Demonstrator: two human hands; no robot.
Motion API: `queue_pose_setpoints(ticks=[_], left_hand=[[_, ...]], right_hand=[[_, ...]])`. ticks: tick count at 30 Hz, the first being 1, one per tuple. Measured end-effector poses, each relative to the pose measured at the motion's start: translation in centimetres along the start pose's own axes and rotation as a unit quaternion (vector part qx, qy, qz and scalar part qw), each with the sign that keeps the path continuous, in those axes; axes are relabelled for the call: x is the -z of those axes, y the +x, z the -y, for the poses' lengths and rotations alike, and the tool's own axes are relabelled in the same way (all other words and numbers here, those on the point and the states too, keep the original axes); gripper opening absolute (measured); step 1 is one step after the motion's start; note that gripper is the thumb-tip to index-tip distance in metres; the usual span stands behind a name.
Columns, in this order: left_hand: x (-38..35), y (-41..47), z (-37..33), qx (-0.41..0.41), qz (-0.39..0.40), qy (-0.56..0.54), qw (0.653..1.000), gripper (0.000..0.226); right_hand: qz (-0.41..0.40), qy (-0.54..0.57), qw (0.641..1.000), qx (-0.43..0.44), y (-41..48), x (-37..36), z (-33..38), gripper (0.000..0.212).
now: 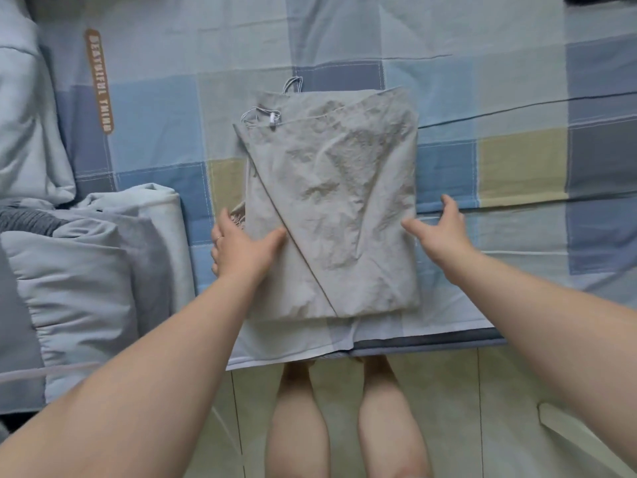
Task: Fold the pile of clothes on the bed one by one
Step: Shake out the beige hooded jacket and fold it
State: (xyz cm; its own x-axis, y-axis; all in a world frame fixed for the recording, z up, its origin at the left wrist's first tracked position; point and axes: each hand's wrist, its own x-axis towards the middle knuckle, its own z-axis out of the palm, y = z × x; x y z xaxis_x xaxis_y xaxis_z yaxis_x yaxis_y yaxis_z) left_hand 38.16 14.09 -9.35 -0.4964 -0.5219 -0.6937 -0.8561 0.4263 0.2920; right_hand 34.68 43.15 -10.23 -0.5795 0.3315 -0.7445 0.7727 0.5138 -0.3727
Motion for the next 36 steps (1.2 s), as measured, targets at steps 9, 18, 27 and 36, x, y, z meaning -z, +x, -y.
queue_pose_setpoints(ticks=[9,18,27,36], left_hand=[[0.3,3.1,-1.4,-0.049,0.057,-0.082,0.994,0.064],[5.3,-1.0,-5.0,0.015,0.158,-0.232,0.96,0.013],[15.3,-6.4,-15.4,-0.116,0.136,-0.337,0.924,0.009],[7.9,-3.8,-8.2,-0.034,0.067,-0.232,0.97,0.035]], right_hand=[[0.104,0.182,0.977,-0.031,2.6,-2.2,0.6,0.049],[0.162,0.255,0.953,-0.039,-1.8,3.8,6.1,0.029],[0.142,0.28,0.944,0.104,-7.2,13.8,18.1,0.036],[0.096,0.182,0.978,-0.045,-5.4,8.0,11.4,0.078]])
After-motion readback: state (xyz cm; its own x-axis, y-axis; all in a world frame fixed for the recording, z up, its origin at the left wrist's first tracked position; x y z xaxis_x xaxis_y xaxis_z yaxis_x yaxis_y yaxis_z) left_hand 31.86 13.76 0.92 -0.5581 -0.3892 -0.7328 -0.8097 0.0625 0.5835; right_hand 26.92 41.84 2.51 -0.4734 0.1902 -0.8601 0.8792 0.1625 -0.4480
